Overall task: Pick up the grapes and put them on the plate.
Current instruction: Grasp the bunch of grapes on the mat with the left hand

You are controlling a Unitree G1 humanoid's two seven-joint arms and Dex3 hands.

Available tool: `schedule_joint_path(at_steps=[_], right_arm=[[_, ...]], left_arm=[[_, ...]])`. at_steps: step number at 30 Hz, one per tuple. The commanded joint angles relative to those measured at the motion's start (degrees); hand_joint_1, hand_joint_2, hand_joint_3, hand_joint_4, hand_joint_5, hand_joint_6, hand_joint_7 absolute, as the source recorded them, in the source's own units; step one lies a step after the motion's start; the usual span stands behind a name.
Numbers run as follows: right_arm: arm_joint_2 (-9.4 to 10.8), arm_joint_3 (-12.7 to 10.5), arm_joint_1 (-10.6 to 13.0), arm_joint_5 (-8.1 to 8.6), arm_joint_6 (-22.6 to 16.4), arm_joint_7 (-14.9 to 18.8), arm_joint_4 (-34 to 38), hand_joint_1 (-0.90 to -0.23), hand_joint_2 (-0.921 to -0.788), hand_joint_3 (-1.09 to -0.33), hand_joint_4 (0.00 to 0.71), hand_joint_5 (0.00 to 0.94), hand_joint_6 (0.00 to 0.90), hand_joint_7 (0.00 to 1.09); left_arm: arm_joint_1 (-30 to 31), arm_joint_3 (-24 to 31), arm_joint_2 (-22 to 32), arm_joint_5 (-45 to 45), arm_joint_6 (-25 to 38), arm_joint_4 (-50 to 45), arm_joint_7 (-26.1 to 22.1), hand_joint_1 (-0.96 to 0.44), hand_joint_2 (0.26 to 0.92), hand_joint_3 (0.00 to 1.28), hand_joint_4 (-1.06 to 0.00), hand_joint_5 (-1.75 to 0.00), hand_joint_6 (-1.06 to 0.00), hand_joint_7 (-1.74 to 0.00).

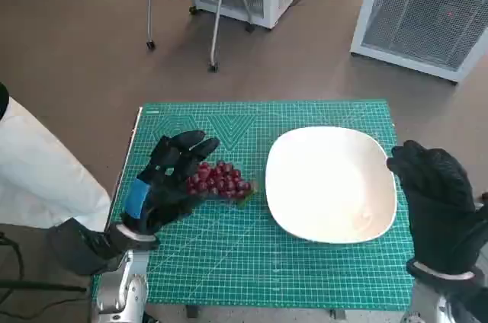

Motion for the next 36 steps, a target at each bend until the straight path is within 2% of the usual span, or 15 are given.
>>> schedule_joint_path(at_steps=[1,36], right_arm=[[-0.28,-0.06,1.14,-0.49,0.48,0.10,0.72,-0.380,-0.921,-0.496,0.533,0.513,0.304,0.83],[-0.50,0.00,0.71,-1.04,0.61,-0.32,0.77,-0.381,-0.921,-0.497,0.530,0.517,0.303,0.83]], left_arm=[[0.35,-0.16,0.26,0.63,0.10,-0.72,0.14,-0.31,0.921,0.03,-0.12,-0.57,-0.11,-0.86],[-0.03,-0.04,0.39,0.54,0.08,-0.74,0.12,-0.31,0.921,0.03,-0.12,-0.56,-0.11,-0.86]])
